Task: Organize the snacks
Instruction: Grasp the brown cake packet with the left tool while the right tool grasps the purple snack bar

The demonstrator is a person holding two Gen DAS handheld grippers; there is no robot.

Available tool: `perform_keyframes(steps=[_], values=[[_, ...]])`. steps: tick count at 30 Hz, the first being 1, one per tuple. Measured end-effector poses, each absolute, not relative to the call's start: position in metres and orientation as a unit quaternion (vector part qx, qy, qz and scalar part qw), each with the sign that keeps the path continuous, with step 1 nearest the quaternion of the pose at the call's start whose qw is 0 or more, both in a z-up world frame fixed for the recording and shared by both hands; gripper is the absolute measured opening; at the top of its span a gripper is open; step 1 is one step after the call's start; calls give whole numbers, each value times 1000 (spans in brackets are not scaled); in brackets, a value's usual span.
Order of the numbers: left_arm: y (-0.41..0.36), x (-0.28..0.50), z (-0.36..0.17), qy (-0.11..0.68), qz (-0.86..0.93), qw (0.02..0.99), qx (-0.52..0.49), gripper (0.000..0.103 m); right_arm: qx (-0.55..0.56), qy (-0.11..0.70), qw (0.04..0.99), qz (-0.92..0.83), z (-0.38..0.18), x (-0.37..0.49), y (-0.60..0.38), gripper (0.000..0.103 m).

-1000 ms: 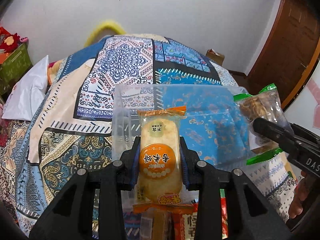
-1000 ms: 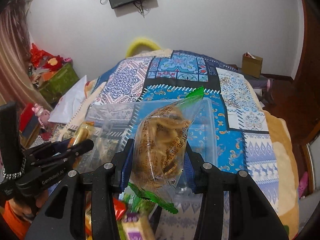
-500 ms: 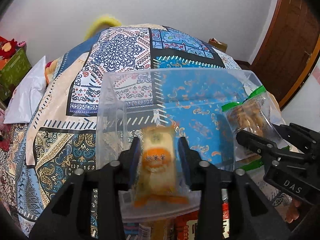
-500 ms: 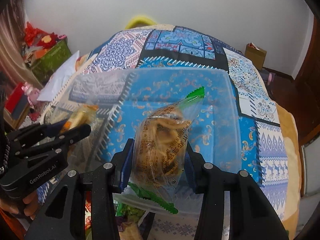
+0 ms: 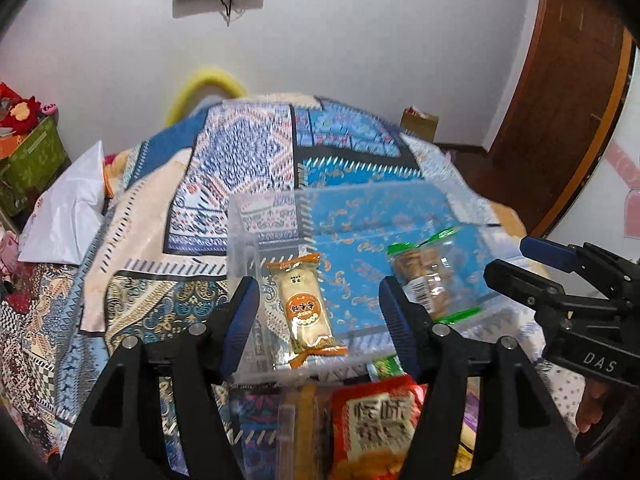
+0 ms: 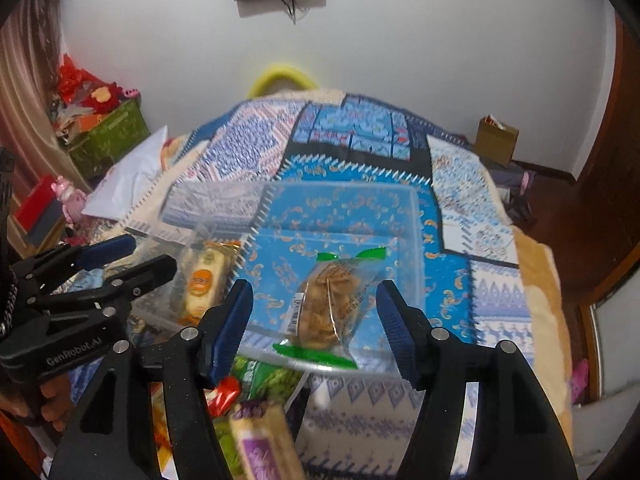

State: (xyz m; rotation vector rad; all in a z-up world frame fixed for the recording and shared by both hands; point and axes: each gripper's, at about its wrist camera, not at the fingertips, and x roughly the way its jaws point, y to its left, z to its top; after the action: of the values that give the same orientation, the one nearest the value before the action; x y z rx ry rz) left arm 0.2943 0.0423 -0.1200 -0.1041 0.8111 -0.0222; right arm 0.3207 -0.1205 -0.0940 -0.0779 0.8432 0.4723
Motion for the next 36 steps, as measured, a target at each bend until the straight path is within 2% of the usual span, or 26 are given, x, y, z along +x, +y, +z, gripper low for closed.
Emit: perform_keyframes(steps=[7, 13, 36], values=[[42, 249, -88, 370, -15, 928, -48, 64, -30, 370, 899, 232, -61, 284, -138, 65], [38, 209, -82, 367, -24, 929, -44, 66, -30, 359, 903, 234, -55, 255, -150, 67], [18, 145, -167, 446, -62, 889, -79, 66, -42, 447, 862, 237, -147, 206, -155, 67]])
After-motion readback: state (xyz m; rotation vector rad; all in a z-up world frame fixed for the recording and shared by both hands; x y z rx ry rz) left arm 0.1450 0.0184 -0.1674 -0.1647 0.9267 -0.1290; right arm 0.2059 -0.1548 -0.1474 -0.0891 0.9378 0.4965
